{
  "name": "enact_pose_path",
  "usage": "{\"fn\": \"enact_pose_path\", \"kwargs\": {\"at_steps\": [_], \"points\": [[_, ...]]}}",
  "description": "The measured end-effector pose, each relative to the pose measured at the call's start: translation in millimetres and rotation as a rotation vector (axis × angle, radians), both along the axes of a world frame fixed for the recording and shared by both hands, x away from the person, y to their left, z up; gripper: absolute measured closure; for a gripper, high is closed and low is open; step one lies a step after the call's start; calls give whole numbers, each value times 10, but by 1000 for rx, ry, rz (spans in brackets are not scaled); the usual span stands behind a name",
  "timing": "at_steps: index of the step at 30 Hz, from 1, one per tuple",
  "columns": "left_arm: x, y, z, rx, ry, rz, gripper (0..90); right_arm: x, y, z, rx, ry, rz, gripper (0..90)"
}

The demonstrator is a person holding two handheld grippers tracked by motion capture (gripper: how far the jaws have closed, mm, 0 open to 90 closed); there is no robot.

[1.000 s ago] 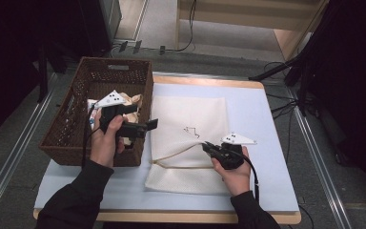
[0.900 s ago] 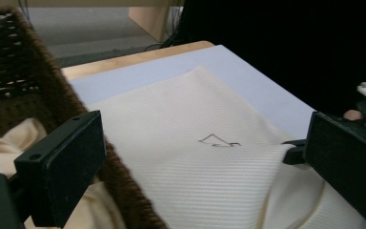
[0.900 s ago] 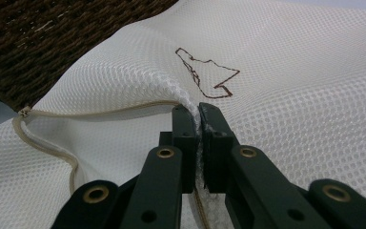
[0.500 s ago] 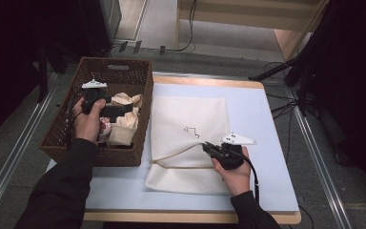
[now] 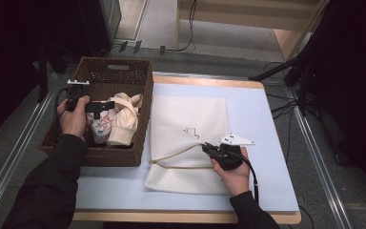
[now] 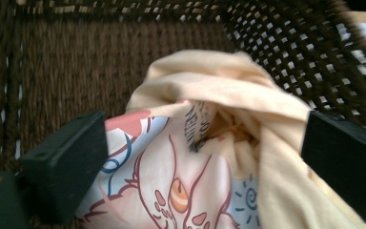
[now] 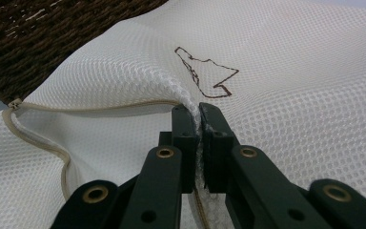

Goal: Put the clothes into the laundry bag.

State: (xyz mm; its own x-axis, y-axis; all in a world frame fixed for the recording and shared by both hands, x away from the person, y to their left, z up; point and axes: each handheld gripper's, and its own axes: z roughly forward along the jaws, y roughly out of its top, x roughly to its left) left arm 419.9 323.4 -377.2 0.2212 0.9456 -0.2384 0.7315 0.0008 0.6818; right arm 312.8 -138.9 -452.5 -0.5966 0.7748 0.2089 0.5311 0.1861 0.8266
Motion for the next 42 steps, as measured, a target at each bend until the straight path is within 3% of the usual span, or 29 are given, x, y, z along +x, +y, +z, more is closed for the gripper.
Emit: {"fn": "enact_pose_path", "kwargs": {"at_steps": [2,5,9,12,15,19,23,27,28,30,32,33,35,37,42], "points": [[30,25,-24,-7,27,25,70,-3,5,0,-7,-3,-1,862],[64,18,-76,23,77,22,103,-5,14,-5,-14,-5,3,861],[98,21,-151,27,149,19,56,0,8,-9,-13,-3,3,861],[90,37,-150,45,145,71,3,-3,6,-8,-15,-5,4,861],[79,50,-117,104,131,140,0,-5,6,-6,-11,-6,3,860],[24,134,-64,73,77,199,0,-2,0,-6,-7,-4,5,859],[66,113,-127,68,140,185,6,0,9,-16,-11,-1,5,859],[99,49,-151,76,169,162,65,0,7,-17,-9,0,5,858],[104,33,-154,83,169,161,128,0,8,-18,-10,0,5,858],[135,-3,-186,109,218,176,258,0,10,-21,-10,1,6,858],[159,-9,-231,66,255,156,418,-1,11,-22,-10,3,5,858],[162,-16,-226,64,256,143,521,0,10,-23,-11,3,6,858],[160,-62,-208,12,243,58,697,0,8,-25,-10,3,5,857],[142,-128,-204,-45,245,-55,776,0,6,-26,-9,3,5,857],[112,-234,-143,-175,219,-217,818,4,4,-28,-9,4,6,858]]}}
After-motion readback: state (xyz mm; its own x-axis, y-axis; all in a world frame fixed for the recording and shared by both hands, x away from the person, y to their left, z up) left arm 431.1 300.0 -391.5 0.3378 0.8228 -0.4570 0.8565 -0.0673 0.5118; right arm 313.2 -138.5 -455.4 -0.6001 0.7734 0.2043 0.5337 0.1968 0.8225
